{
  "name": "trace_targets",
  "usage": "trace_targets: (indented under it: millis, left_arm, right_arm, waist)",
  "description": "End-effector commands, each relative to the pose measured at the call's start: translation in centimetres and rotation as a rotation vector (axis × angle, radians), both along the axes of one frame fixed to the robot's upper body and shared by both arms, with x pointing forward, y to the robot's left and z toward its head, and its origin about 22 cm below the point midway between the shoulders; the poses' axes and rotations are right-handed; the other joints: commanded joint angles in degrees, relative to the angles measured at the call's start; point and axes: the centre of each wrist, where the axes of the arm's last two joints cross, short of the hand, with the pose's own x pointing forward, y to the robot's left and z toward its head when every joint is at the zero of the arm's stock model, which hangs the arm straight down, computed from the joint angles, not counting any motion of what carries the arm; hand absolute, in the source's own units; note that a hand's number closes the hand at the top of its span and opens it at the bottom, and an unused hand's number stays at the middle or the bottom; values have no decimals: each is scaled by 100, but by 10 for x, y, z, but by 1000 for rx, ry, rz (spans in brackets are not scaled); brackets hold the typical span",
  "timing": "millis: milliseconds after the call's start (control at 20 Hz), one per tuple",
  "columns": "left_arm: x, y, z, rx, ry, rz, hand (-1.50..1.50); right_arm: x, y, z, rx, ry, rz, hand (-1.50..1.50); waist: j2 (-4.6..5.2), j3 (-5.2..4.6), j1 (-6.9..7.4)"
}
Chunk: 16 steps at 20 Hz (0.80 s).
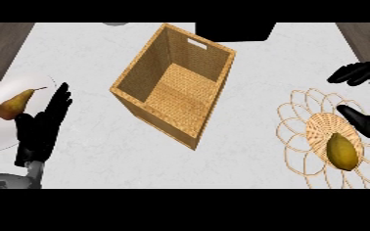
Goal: Pick the lemon from the placemat and place it in the basket
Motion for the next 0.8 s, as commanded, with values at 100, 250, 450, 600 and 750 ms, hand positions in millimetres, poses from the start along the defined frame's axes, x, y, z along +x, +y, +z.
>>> trace_targets:
  millis: [100,250,450,600,750]
  left_arm:
    - [23,-5,21,-121,-5,-37,0]
    - [38,-2,13,-133,3,-16,0]
    - [34,-6,20,-106,13,-48,0]
    - [34,9,37,-104,7,-32,0]
    - [35,10,30,-105,0,-17,0]
  right_arm:
    - [-36,-7,-65,-96,-201,-12,-150]
    - [-46,42,-69,-109,-245,-120,-150]
    - [-59,32,-3,-238,-85,-165,-150]
    - [-57,12,24,-483,-1,-240,-150]
    - [-55,-11,76,-728,-31,-404,-150]
  waist:
    - [-22,-3,90]
    - [-29,-22,88]
    - [-49,-30,92]
    - [-66,-38,126]
    - [-62,-55,61]
